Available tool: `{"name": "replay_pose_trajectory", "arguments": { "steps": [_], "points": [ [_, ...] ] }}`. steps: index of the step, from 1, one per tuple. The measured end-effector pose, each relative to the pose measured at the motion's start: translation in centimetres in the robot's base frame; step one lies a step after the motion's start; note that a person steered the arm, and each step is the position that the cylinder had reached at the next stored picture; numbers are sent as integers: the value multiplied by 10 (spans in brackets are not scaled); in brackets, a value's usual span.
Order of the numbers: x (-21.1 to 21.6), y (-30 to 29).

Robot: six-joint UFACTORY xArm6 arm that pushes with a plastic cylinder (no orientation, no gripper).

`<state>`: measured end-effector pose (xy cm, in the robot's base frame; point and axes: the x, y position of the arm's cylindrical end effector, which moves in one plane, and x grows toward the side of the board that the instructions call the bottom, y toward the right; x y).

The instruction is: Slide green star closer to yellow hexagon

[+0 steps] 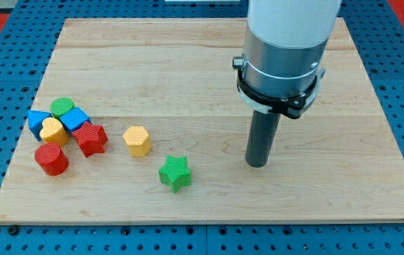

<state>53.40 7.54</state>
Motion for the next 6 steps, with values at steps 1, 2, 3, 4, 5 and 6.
{"name": "replay_pose_trajectory", "arguments": {
  "steps": [1, 2, 3, 4, 5, 6],
  "points": [
    [35, -23],
    [65, -68],
    [65, -88],
    [13, -150],
    [67, -159],
    [53, -257]
  ]
}}
